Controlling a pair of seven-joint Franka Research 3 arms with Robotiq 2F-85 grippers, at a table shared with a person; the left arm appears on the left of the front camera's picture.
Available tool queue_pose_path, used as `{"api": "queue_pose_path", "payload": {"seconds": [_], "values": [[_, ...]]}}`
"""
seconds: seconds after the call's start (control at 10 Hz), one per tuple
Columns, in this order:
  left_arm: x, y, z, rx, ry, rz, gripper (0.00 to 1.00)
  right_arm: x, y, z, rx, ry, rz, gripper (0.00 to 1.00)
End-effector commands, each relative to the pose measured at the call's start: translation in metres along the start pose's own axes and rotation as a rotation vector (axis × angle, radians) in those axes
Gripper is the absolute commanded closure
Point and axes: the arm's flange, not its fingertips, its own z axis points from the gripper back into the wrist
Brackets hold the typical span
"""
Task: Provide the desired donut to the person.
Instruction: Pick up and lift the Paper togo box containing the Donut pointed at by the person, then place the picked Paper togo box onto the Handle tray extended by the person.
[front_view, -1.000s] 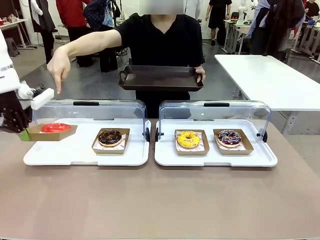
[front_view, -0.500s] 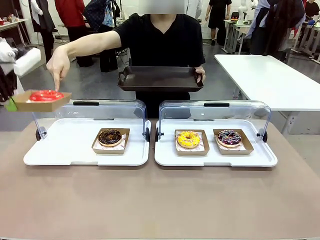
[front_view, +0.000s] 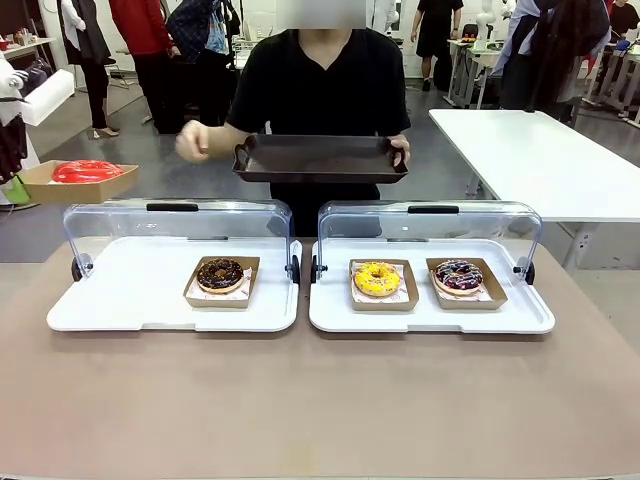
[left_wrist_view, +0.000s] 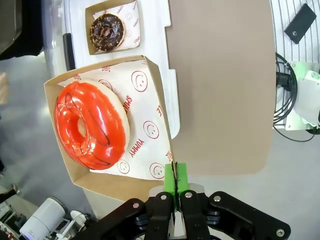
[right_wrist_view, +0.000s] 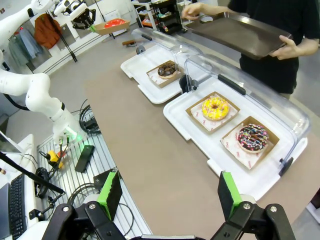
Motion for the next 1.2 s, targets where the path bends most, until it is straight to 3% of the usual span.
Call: {"api": "queue_pose_path", "payload": {"seconds": [0.0,1.1], "values": [[0.003,-0.002,0.0038,0.009,-0.007,-0.01,1.0,-0.0005,-0.0003,0.0,0.008,-0.007,0.003,0.0],[0.003,-0.002,0.0038,0.009,-0.007,-0.01,1.0,-0.0005,-0.0003,0.0,0.008,-0.007,0.003,0.0]]}}
